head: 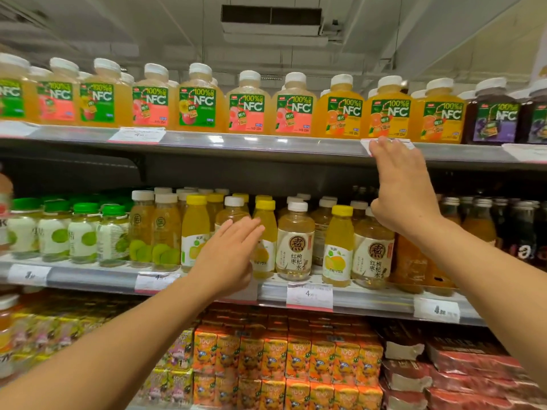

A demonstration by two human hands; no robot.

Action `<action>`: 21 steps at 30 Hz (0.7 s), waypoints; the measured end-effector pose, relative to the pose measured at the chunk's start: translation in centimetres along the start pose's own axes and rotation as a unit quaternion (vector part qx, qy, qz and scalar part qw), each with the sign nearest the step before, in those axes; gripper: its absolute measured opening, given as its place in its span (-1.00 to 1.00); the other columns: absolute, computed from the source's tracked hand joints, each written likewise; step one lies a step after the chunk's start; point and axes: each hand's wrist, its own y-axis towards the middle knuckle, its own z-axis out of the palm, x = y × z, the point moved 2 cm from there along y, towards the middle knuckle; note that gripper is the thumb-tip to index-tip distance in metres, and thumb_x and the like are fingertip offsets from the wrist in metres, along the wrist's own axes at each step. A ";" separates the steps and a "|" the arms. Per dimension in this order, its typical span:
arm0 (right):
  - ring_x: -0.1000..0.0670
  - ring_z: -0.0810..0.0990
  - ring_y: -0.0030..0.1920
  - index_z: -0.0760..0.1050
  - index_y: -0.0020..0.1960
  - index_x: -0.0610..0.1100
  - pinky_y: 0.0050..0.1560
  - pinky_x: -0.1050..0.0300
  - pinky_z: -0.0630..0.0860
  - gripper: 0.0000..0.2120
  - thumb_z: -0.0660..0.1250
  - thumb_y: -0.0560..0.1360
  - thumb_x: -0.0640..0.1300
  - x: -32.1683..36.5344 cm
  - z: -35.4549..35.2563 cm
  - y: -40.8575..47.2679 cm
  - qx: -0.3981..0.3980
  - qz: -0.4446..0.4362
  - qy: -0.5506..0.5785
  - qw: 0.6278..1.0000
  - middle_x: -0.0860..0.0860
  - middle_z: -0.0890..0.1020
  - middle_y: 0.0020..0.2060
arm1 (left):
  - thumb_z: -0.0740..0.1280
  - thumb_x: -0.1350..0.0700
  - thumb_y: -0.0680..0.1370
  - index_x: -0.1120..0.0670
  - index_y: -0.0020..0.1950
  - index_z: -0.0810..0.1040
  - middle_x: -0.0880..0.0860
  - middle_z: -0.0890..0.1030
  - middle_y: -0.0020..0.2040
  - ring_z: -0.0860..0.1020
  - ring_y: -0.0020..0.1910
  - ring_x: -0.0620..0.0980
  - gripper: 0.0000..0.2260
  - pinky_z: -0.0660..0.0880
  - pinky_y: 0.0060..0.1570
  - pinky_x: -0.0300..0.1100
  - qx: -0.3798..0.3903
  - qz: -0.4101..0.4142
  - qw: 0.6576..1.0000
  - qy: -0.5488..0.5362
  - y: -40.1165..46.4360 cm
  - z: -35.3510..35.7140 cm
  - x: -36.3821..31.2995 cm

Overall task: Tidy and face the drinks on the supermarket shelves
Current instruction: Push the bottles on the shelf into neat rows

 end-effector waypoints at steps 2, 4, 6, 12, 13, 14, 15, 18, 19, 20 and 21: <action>-0.12 0.03 0.55 0.06 0.56 -0.14 0.54 -0.11 -0.03 -0.07 0.49 0.34 -0.27 0.0 -0.1 0.0 0.003 0.000 0.001 1.000 -0.10 0.12 0.55 | 0.34 0.09 0.46 0.04 0.57 0.09 0.02 0.16 0.57 0.10 0.54 0.01 -0.28 -0.01 0.50 -0.04 -0.002 -0.021 1.000 0.009 1.9 -0.6 0.1; -0.11 0.02 0.55 0.05 0.56 -0.13 0.54 -0.10 -0.04 -0.07 0.50 0.35 -0.26 -0.1 -0.1 0.0 0.005 0.000 0.001 1.000 -0.09 0.11 0.56 | 0.36 0.05 0.46 0.04 0.56 0.11 0.03 0.19 0.56 0.13 0.53 0.02 -0.27 0.03 0.48 -0.03 -0.006 -0.048 0.999 0.012 3.8 -1.2 0.3; -0.10 0.01 0.55 0.04 0.57 -0.12 0.55 -0.09 -0.05 -0.07 0.48 0.36 -0.27 -0.2 -0.1 0.0 0.007 -0.003 0.001 1.000 -0.08 0.10 0.56 | 0.37 0.04 0.46 0.03 0.56 0.11 0.03 0.18 0.56 0.13 0.54 0.02 -0.27 0.03 0.49 -0.01 -0.002 -0.080 0.997 0.021 5.0 -1.6 0.9; -0.10 -0.04 0.56 -0.02 0.58 -0.12 0.55 -0.09 -0.10 -0.06 0.46 0.37 -0.26 -0.6 0.1 0.0 0.022 -0.017 -0.003 1.000 -0.07 0.05 0.57 | 0.37 0.06 0.46 0.08 0.57 0.09 0.11 0.20 0.56 0.15 0.53 0.07 -0.25 0.00 0.49 -0.04 0.057 -0.134 0.988 0.050 5.2 -1.7 3.9; -0.10 -0.06 0.56 -0.04 0.58 -0.11 0.55 -0.09 -0.11 -0.05 0.46 0.37 -0.26 -0.7 0.1 0.0 0.027 -0.021 -0.002 0.999 -0.07 0.04 0.57 | 0.36 0.07 0.46 0.08 0.57 0.10 0.11 0.20 0.55 0.16 0.53 0.07 -0.26 -0.01 0.48 -0.05 0.058 -0.132 0.989 0.045 5.0 -1.5 4.0; -0.09 -0.08 0.57 -0.05 0.58 -0.11 0.55 -0.09 -0.12 -0.04 0.45 0.38 -0.27 -0.7 0.1 0.0 0.032 -0.025 -0.001 0.999 -0.07 0.02 0.58 | 0.36 0.07 0.46 0.07 0.57 0.10 0.11 0.20 0.55 0.17 0.53 0.07 -0.25 -0.01 0.48 -0.06 0.057 -0.134 0.989 0.035 4.9 -1.4 3.9; -0.08 -0.09 0.57 -0.07 0.58 -0.11 0.55 -0.09 -0.13 -0.04 0.45 0.38 -0.27 -0.8 0.0 -0.1 0.036 -0.026 0.002 0.999 -0.06 0.01 0.58 | 0.37 0.07 0.45 0.07 0.57 0.10 0.11 0.20 0.55 0.17 0.53 0.07 -0.25 -0.01 0.47 -0.06 0.054 -0.138 0.989 0.024 4.8 -1.2 3.8; -0.08 -0.12 0.57 -0.08 0.59 -0.11 0.55 -0.09 -0.15 -0.04 0.44 0.38 -0.28 -0.9 0.0 -0.2 0.039 -0.028 0.008 0.999 -0.06 -0.02 0.58 | 0.40 0.09 0.44 0.09 0.56 0.13 0.11 0.23 0.54 0.19 0.51 0.09 -0.25 0.07 0.46 -0.05 0.047 -0.147 0.988 -0.006 4.7 -1.1 3.6; -0.08 -0.14 0.57 -0.10 0.59 -0.12 0.55 -0.08 -0.18 -0.04 0.43 0.39 -0.27 -0.9 0.1 -0.4 0.037 -0.029 0.008 0.999 -0.07 -0.04 0.58 | 0.41 0.09 0.44 0.09 0.54 0.17 0.12 0.26 0.52 0.24 0.49 0.10 -0.27 0.15 0.45 -0.03 0.043 -0.151 0.987 -0.017 4.7 -1.2 3.5; -0.08 -0.18 0.57 -0.12 0.59 -0.12 0.54 -0.07 -0.22 -0.04 0.42 0.40 -0.27 -0.9 0.2 -0.7 0.035 -0.028 0.010 0.999 -0.07 -0.07 0.58 | 0.41 0.07 0.44 0.10 0.50 0.24 0.13 0.32 0.46 0.32 0.43 0.11 -0.33 0.27 0.40 -0.02 0.032 -0.153 0.987 -0.025 4.6 -1.4 3.4; -0.07 -0.23 0.56 -0.15 0.59 -0.13 0.53 -0.04 -0.26 -0.05 0.39 0.40 -0.29 -0.8 0.3 -1.2 0.033 -0.028 0.018 0.999 -0.07 -0.12 0.58 | 0.41 0.05 0.44 0.10 0.42 0.32 0.13 0.38 0.38 0.42 0.31 0.11 -0.42 0.42 0.29 -0.03 0.013 -0.152 0.988 -0.033 4.6 -1.7 3.3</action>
